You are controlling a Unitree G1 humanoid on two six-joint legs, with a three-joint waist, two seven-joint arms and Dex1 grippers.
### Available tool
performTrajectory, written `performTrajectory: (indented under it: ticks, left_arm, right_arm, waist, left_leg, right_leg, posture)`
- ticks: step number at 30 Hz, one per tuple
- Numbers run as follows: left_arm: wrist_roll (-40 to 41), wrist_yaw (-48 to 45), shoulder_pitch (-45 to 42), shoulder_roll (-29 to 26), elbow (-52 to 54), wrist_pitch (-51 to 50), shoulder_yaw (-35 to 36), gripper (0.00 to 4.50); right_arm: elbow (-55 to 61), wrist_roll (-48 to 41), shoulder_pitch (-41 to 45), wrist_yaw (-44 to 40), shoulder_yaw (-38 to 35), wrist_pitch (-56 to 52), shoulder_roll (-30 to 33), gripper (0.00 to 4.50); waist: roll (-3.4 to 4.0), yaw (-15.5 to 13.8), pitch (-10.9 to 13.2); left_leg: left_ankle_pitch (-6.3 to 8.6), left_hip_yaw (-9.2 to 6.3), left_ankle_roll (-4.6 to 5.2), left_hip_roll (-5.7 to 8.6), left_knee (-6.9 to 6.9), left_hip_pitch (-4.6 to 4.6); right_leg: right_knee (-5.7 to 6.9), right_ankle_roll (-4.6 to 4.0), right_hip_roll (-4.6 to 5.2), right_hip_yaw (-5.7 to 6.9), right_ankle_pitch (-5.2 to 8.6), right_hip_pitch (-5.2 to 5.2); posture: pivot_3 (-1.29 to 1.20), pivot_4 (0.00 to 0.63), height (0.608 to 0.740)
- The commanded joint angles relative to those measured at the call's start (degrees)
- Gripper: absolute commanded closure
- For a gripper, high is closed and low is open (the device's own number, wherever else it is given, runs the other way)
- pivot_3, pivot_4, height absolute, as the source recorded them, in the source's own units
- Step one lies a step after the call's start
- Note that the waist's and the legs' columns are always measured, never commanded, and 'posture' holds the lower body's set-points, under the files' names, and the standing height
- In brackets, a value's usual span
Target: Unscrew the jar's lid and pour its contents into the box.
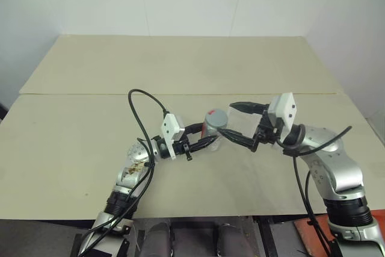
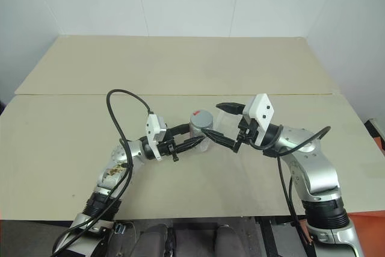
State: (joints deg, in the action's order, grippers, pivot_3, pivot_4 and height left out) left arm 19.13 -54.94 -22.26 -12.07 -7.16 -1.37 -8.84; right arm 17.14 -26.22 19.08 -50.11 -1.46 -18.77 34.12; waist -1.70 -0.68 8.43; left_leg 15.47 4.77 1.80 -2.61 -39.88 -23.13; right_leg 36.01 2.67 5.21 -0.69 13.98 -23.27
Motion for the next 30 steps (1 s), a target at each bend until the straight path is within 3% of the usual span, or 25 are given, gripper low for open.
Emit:
performTrajectory:
  ticks: [1, 30]
  left_arm:
    - [0.59, -1.16, -0.86, 0.31, 1.68, 1.77, -0.21, 2.64]
    - [-0.02, -1.03, -0.85, 1.16, 1.39, 2.45, -0.52, 2.64]
  right_arm:
    - [2.93, -1.99, -0.53, -0.82, -2.95, 0.8, 1.13, 0.05]
    - [-0.71, 0.75, 7.28, -0.97, 4.47, 0.16, -4.12, 0.05]
  waist:
    - [0.0, 0.0, 0.0]
    - [0.0, 0.01, 0.0]
  left_leg:
    - [0.0, 0.0, 0.0, 0.0, 0.0, 0.0]
    - [0.0, 0.0, 0.0, 0.0, 0.0, -0.01]
  right_leg:
    - [0.0, 0.0, 0.0, 0.0, 0.0, 0.0]
    - [-0.01, 0.0, 0.0, 0.01, 0.0, 0.0]
  posture:
    - [0.0, 0.15, 0.74]
    - [0.0, 0.15, 0.74]
